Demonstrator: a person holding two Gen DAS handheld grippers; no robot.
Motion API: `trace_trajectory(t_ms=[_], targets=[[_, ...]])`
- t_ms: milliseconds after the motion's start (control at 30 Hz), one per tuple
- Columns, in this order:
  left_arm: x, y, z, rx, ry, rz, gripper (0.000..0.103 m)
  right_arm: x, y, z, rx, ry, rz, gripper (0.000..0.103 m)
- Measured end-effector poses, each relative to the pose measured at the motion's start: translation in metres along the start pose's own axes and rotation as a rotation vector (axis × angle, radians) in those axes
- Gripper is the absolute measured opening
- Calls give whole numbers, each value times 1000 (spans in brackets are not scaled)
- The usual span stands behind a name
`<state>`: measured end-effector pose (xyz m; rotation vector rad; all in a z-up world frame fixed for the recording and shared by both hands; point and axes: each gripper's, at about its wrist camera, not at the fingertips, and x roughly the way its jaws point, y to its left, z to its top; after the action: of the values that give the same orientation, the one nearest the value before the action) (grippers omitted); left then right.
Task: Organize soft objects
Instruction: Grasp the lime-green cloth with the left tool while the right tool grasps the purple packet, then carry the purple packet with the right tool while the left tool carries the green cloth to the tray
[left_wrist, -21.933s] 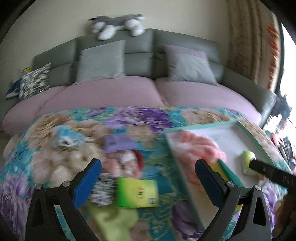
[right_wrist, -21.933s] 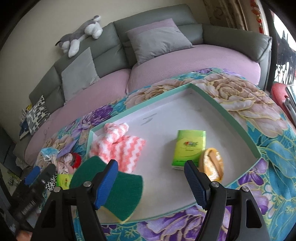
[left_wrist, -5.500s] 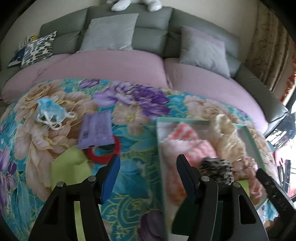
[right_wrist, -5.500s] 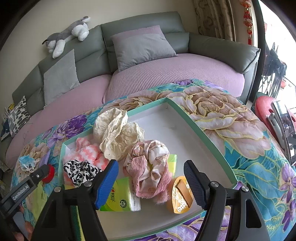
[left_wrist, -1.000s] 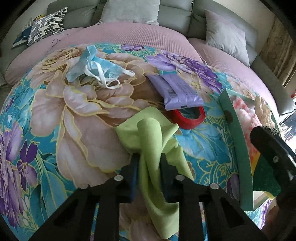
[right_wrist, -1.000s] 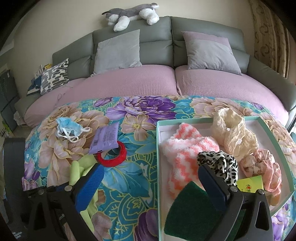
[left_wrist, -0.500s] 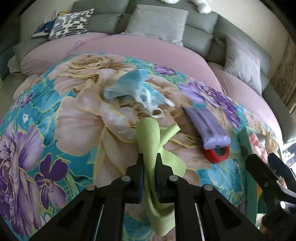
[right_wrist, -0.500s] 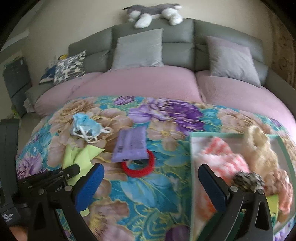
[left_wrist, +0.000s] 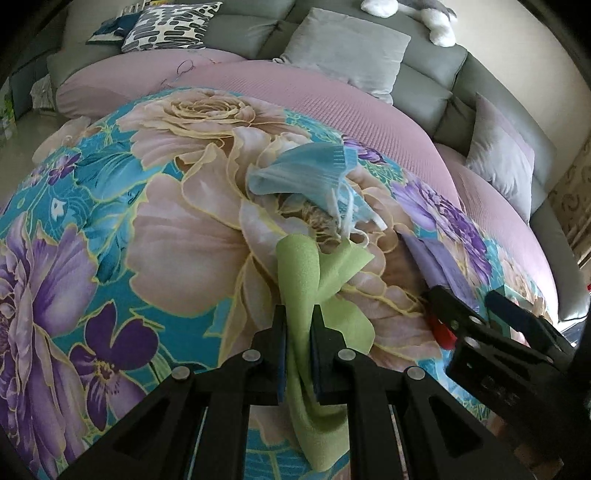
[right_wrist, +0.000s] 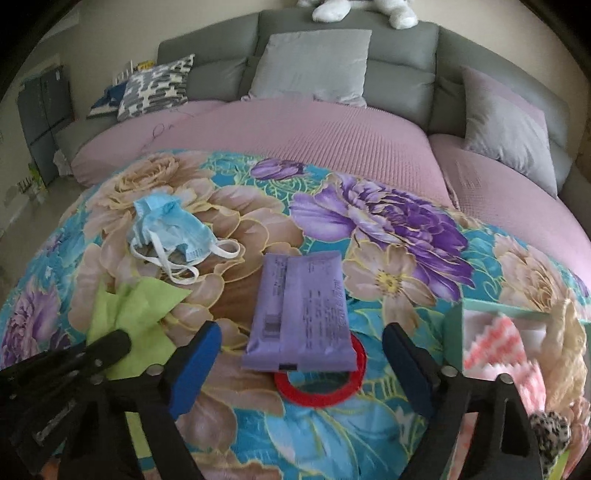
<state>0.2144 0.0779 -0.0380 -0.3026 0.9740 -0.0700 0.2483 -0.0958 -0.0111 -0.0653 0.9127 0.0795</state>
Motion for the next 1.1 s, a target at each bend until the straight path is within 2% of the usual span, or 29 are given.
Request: trace_trajectory(t_ms=[67,300,567,767,1100], targets=[[1,0,0,1,2,0,11,8,1,3,-5,19,2,85],[2,0,0,0,6,2,11,17,6,3,-18,35,3,65],[1,-3,1,11,4,11,11,8,-1,1,13,13,22,65],[-9,-10,3,40,-18,7,11,-23,-12,-7,79,-48,50,65],[-36,-38,6,101,-81,-33,11,-112,-36,-36,187,-187,27,65]])
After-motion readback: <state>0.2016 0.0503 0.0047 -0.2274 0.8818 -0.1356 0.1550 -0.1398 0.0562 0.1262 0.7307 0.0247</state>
